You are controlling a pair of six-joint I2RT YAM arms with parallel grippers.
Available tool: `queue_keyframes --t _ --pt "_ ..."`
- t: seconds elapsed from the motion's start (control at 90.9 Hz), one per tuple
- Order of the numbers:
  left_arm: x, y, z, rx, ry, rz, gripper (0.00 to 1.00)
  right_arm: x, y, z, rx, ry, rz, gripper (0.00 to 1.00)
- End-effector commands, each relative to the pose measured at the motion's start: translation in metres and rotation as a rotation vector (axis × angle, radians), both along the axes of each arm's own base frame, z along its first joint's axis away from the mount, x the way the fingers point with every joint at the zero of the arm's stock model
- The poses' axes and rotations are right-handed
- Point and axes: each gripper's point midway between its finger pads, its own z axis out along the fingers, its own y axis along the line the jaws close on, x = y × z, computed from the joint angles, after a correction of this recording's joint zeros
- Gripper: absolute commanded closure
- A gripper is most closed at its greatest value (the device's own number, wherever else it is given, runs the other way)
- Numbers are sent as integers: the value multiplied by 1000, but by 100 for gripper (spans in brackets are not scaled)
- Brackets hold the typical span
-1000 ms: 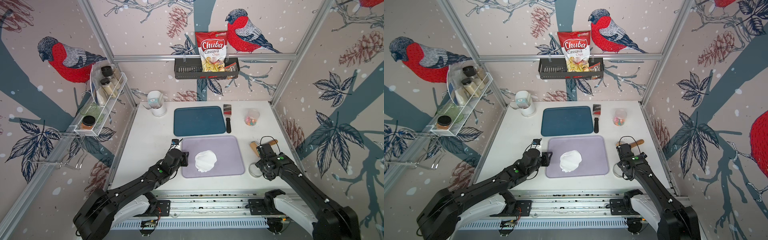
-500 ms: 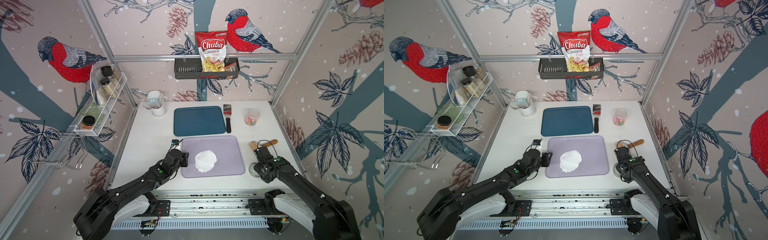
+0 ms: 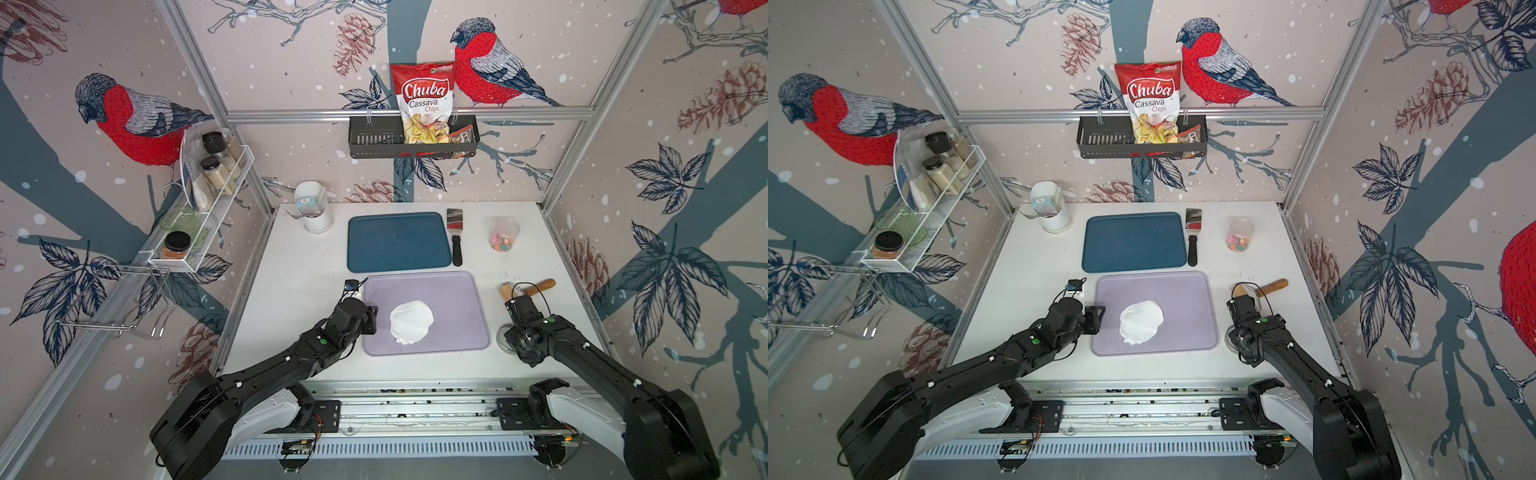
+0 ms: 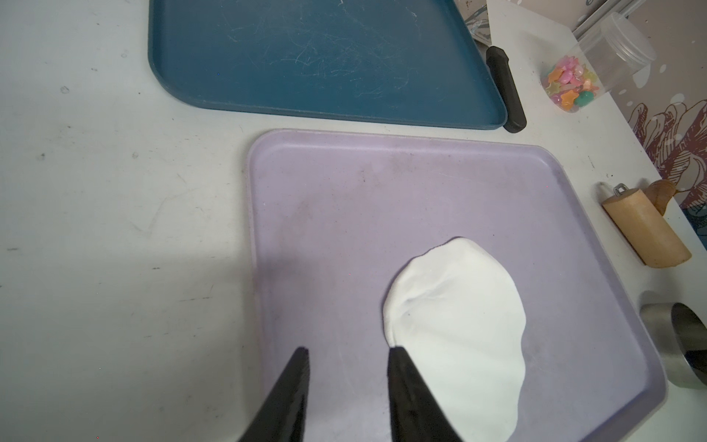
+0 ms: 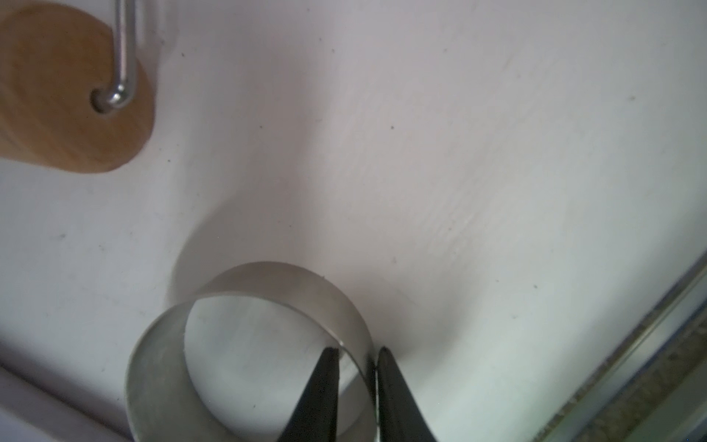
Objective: Roll out the dumpling wrappers from the dough
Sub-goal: Pick up the dumpling mold from the center of the board, then press the dumpling wrapper on the work surface.
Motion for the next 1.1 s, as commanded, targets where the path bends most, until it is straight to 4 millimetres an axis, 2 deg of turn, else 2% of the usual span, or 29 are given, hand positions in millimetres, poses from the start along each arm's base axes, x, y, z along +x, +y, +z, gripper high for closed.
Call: queue_keyframes --t 0.0,0.088,0.154,0.286,0.374,0.451,0.55,0.682,0.77,0.88,1.09 --pt "3 -2 5 -7 -12 -5 63 5 -3 7 -24 -21 5 87" --pt "4 -3 6 -8 -12 -7 63 12 -1 14 -26 -40 25 94" --pt "5 -3 7 -5 -12 -4 63 20 1 23 -32 -63 42 96" --pt "8 -2 14 -5 -23 11 63 48 14 59 -72 -153 130 99" --pt "10 1 19 -8 -32 28 63 71 42 78 -80 -195 257 99" --pt "12 4 24 -17 -38 48 62 89 76 87 -105 -202 390 100" --pt "13 11 28 -23 -42 79 61 106 144 98 -125 -226 631 100" --pt "12 25 26 -20 -25 135 60 108 230 90 -116 -208 948 100" --pt "10 33 25 -20 -20 166 60 103 261 72 -134 -162 1097 100" --pt "7 42 24 -22 -19 197 59 97 281 58 -146 -131 1204 100" --pt "5 43 22 -48 -13 204 58 83 293 31 -88 -74 1318 100"
